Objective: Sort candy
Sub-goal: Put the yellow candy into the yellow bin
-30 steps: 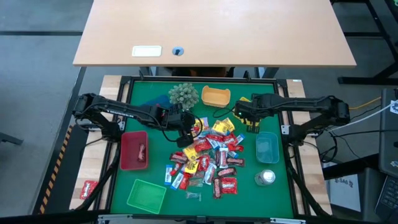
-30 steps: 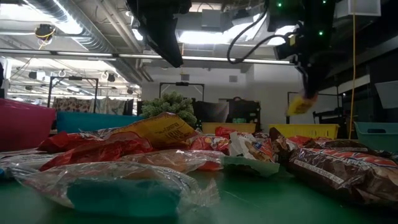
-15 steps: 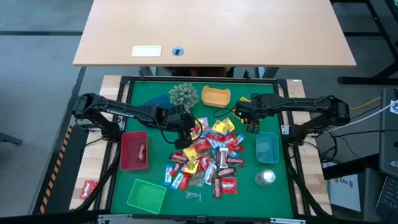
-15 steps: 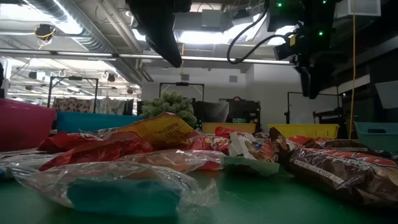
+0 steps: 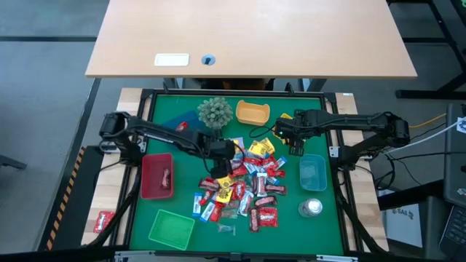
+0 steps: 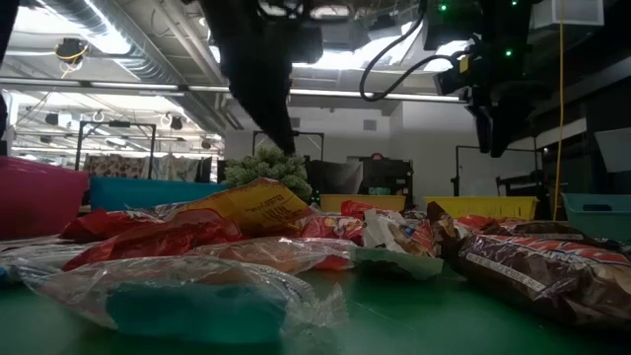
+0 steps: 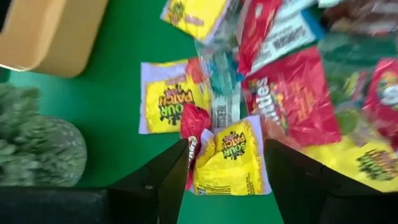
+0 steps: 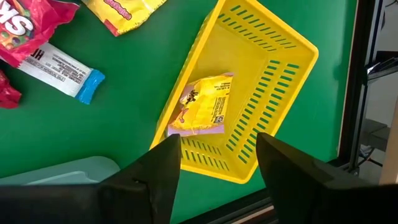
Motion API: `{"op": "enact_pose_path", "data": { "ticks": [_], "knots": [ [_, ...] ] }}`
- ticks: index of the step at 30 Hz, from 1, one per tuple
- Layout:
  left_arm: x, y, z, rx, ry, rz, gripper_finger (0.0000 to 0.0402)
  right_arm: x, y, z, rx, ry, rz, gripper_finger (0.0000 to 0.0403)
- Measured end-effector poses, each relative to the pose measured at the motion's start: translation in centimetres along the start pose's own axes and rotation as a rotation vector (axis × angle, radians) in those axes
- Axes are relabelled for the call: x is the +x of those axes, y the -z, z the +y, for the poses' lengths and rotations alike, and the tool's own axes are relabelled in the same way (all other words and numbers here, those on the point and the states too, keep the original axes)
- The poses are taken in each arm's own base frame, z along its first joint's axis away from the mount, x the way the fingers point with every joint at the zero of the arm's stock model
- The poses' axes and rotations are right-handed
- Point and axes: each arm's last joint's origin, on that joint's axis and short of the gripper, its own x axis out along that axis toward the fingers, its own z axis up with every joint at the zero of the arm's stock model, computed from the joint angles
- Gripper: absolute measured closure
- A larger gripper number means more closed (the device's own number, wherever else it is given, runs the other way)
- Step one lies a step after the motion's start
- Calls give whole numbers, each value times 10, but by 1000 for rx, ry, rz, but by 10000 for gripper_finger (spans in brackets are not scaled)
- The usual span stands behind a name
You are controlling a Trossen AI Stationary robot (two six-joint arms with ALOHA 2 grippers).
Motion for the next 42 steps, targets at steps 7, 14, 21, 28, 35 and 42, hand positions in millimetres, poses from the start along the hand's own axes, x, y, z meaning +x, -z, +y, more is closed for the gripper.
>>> {"op": "enact_pose_path", "data": {
  "ticks": [7, 14, 21, 28, 35, 42],
  "knots": [
    [29, 5, -7, 86, -1, 75, 207, 0, 0, 0, 1, 0, -3, 193],
    [43, 7, -6, 80, 18, 115, 207, 0, -1, 0, 2, 0, -9, 193],
    [45, 6, -2, 59, 59, 112, 207, 0, -1, 0, 3, 0, -8, 193],
    [54, 7, -1, 55, 57, 128, 207, 0, -1, 0, 2, 0, -8, 193],
    [67, 10, -5, 62, 51, 156, 220, 0, -1, 0, 2, -8, -8, 193],
    [67, 10, -5, 61, 52, 156, 307, 0, -1, 0, 2, -8, -8, 193]
  ]
}}
